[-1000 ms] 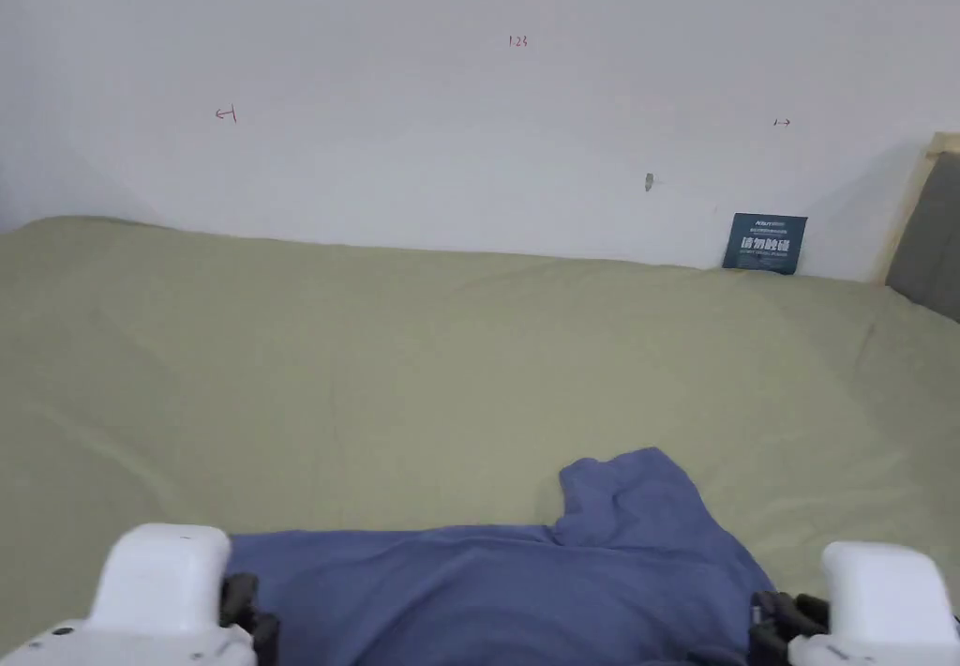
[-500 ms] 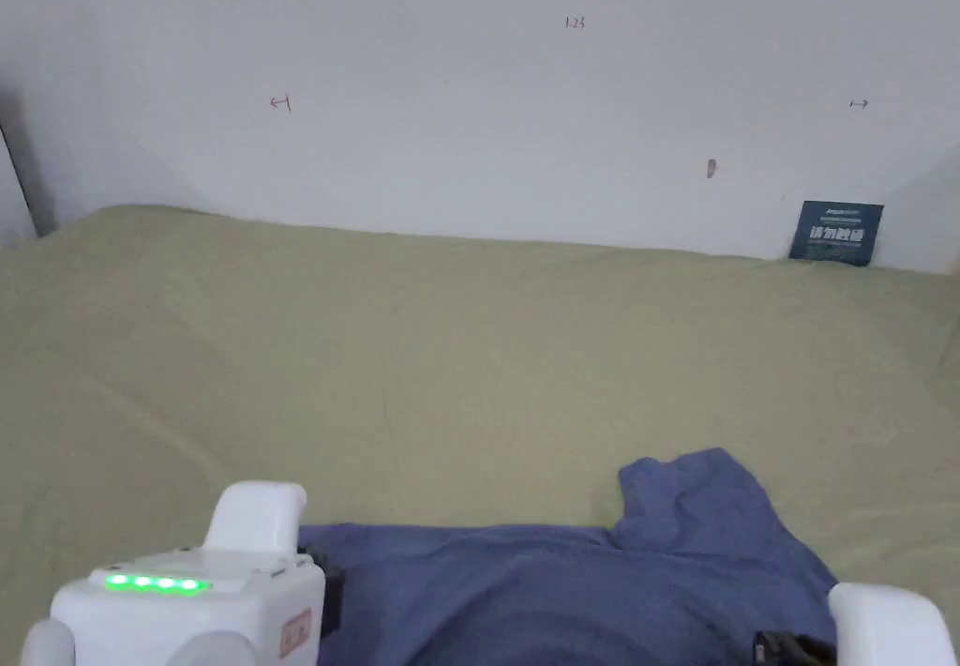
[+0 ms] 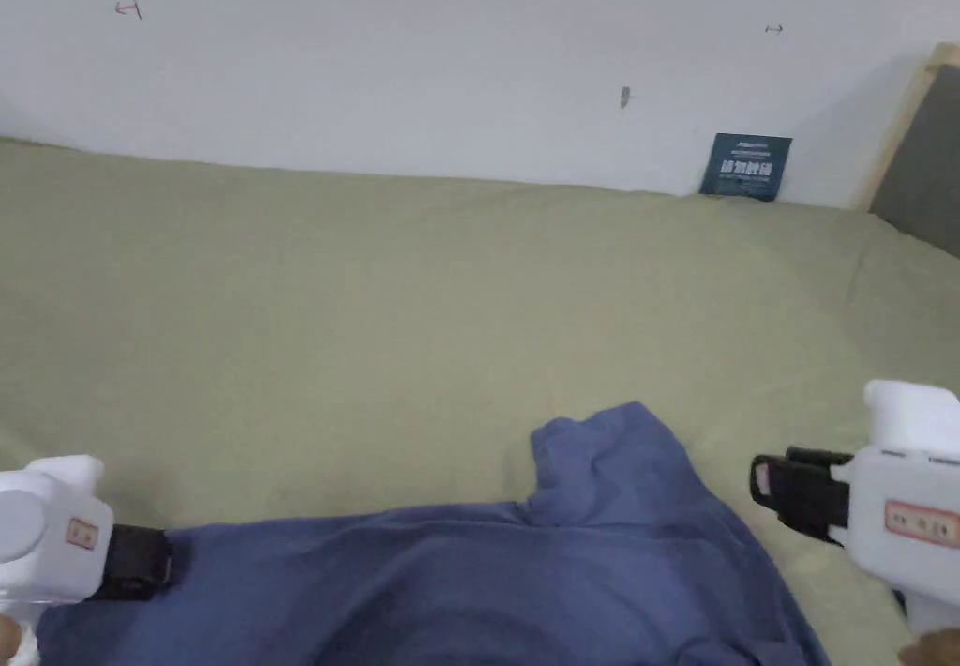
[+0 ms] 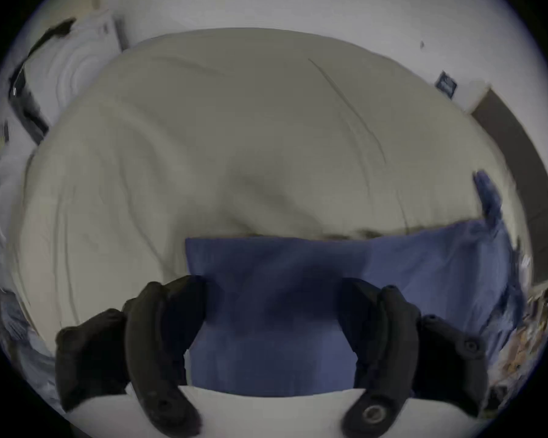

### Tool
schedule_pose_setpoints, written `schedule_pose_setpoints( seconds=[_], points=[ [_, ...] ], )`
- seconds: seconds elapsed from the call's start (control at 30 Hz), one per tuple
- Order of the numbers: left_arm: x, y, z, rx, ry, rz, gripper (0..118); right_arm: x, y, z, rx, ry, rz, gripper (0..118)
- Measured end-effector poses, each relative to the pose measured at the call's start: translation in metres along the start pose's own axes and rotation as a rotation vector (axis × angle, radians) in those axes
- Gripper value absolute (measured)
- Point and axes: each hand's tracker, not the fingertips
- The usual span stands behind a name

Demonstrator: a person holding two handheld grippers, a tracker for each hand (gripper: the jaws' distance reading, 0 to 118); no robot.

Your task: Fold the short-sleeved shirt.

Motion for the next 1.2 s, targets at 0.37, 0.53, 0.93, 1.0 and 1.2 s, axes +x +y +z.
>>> schedule_pose_setpoints(
  seconds=[0.37, 0.53, 0.93, 1.0, 1.2],
  points=[
    [0.014, 0.002, 0.024, 0.042, -0.049, -0.046, 2, 0.041, 0.041, -0.213, -0.543, -0.058, 0.159, 113],
    [0.008, 0.003, 0.02, 0.031, -0.056, -0.04, 2, 0.032, 0.033, -0.244, -0.663, -0.094, 0.176, 93],
    [0.003, 0.003, 0.04, 0.079, -0.117, -0.06, 2, -0.011, 0.058, -0.156, -0.465, -0.035, 0.175, 1],
    [0.002, 0.002, 0.062, 0.116, -0.145, -0.093, 2, -0.026, 0.059, -0.121, -0.42, -0.018, 0.245, 1],
    [-0.003, -0.016, 0.124, 0.208, -0.18, -0.177, 2, -0.045, 0.052, -0.027, -0.301, 0.045, 0.345, 1]
  ],
)
